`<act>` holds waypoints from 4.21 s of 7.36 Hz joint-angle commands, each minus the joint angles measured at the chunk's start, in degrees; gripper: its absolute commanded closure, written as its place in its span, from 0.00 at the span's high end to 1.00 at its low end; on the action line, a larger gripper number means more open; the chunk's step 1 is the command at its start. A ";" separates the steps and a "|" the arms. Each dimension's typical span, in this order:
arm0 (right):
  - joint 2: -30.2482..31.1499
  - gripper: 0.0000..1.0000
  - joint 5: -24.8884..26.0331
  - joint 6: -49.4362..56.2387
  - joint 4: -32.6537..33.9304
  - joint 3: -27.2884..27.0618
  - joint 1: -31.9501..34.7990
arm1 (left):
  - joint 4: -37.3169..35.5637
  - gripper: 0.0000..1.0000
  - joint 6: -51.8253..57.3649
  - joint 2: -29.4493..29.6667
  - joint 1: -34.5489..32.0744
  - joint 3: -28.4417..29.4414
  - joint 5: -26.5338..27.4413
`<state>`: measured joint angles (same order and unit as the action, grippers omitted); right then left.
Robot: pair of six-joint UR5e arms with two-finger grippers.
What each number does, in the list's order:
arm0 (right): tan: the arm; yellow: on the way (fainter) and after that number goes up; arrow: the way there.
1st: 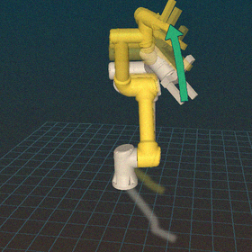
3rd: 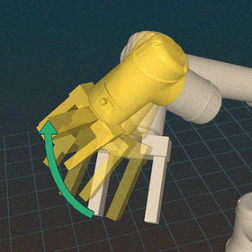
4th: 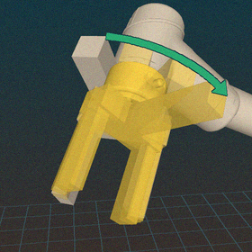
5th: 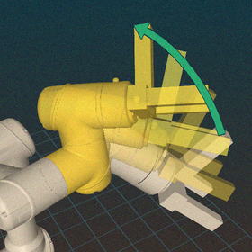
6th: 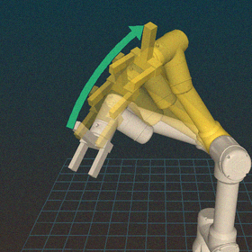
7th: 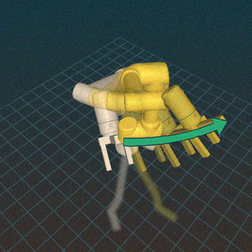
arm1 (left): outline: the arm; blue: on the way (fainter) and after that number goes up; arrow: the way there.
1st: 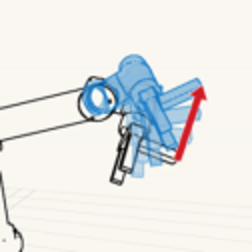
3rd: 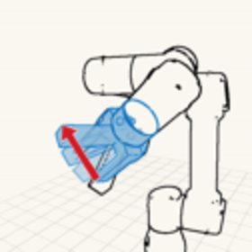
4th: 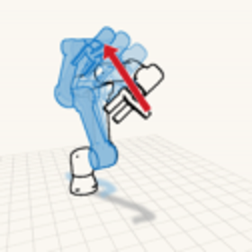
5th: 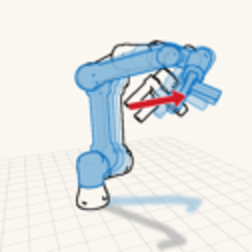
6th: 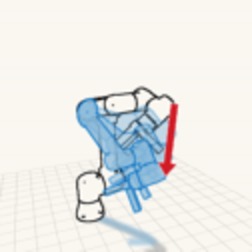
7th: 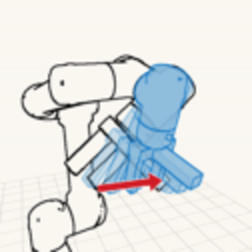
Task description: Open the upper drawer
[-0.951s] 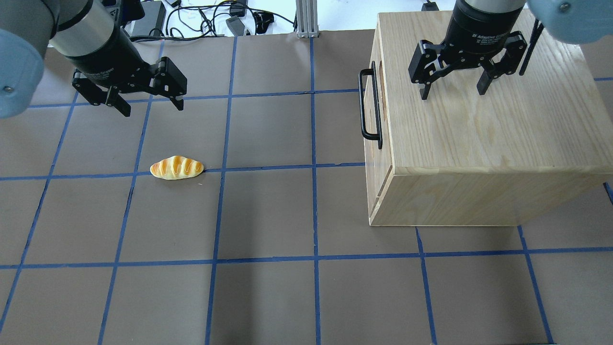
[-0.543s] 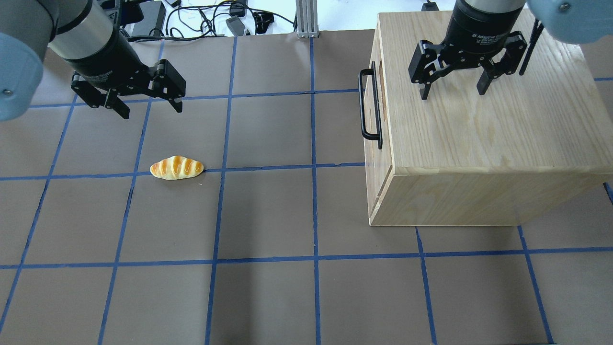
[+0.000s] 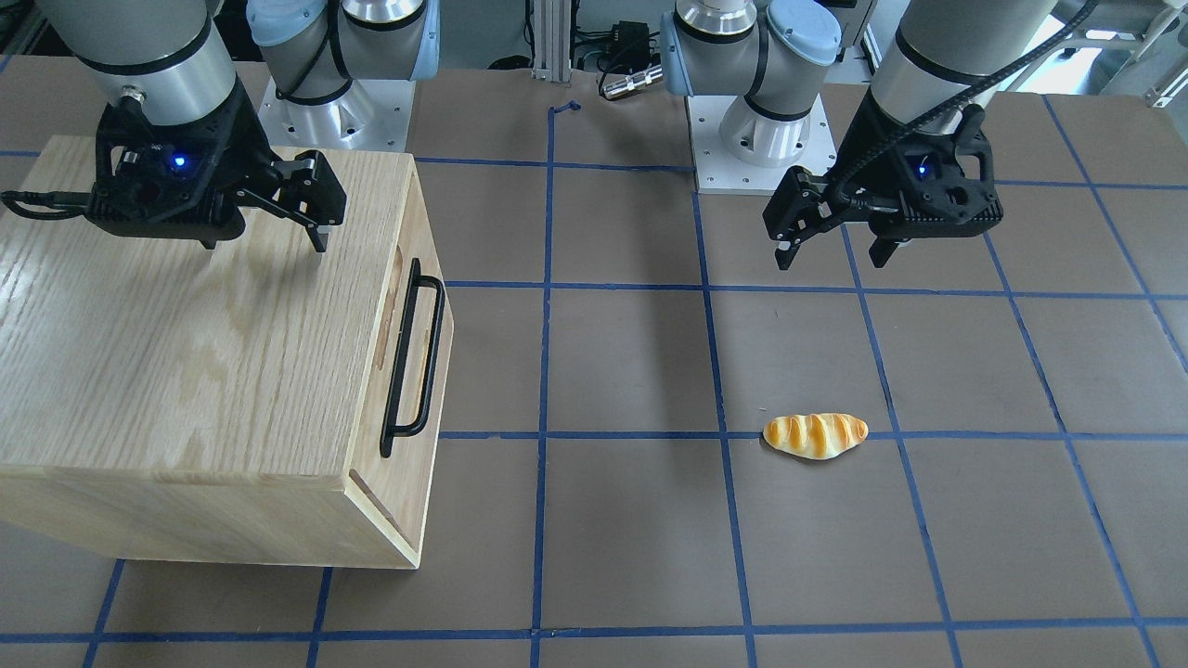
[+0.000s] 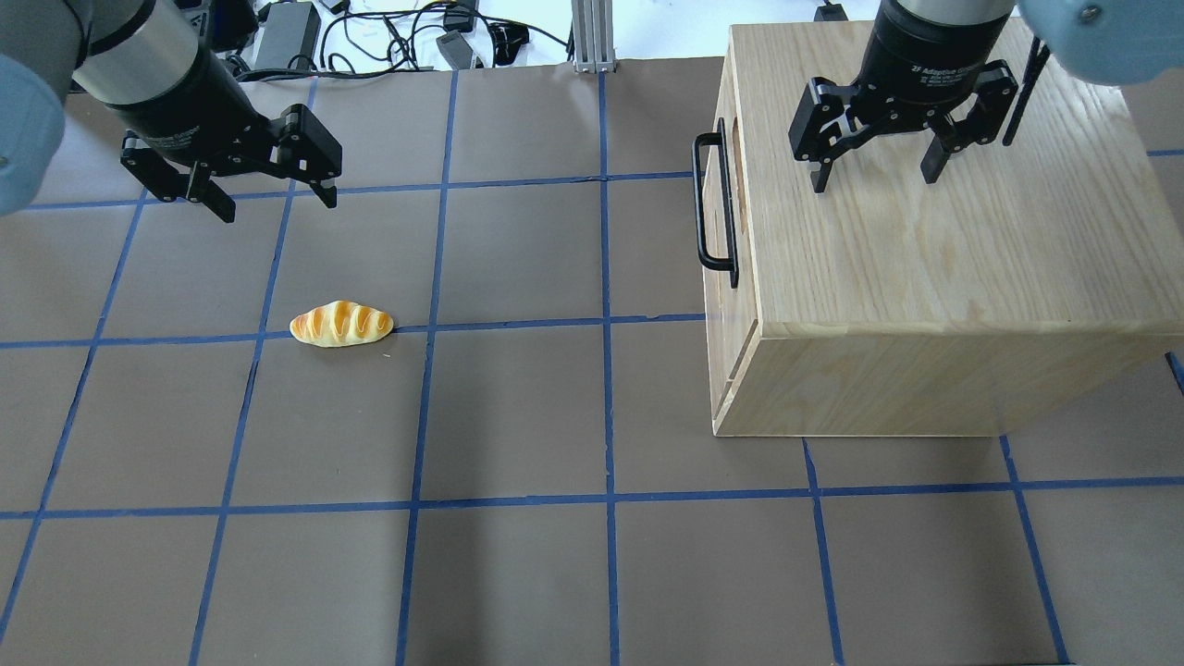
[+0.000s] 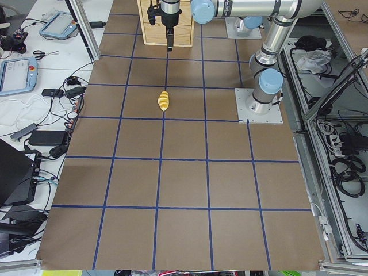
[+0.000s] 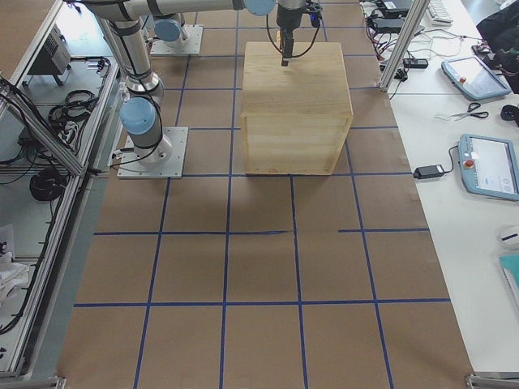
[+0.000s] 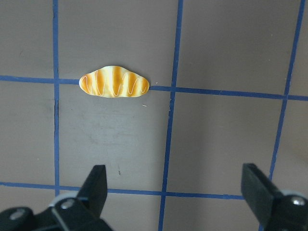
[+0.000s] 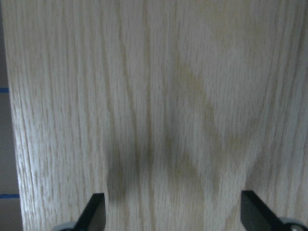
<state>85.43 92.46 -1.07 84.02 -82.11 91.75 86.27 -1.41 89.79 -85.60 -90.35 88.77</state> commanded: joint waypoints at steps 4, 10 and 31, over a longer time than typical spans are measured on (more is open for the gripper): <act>0.00 1.00 0.00 0.02 0.00 0.02 0.01 | -1.37 1.00 -4.21 1.70 -0.88 0.26 -2.09; 0.00 1.00 0.00 0.02 0.00 0.02 0.01 | -14.78 1.00 -27.82 7.58 -15.19 2.63 -8.06; 0.00 1.00 0.00 0.02 0.00 0.02 0.01 | -29.59 1.00 -37.09 20.60 -27.52 4.12 -8.45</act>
<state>85.43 92.46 -1.09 84.02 -82.09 91.76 56.59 -39.47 110.45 -113.26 -86.78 78.23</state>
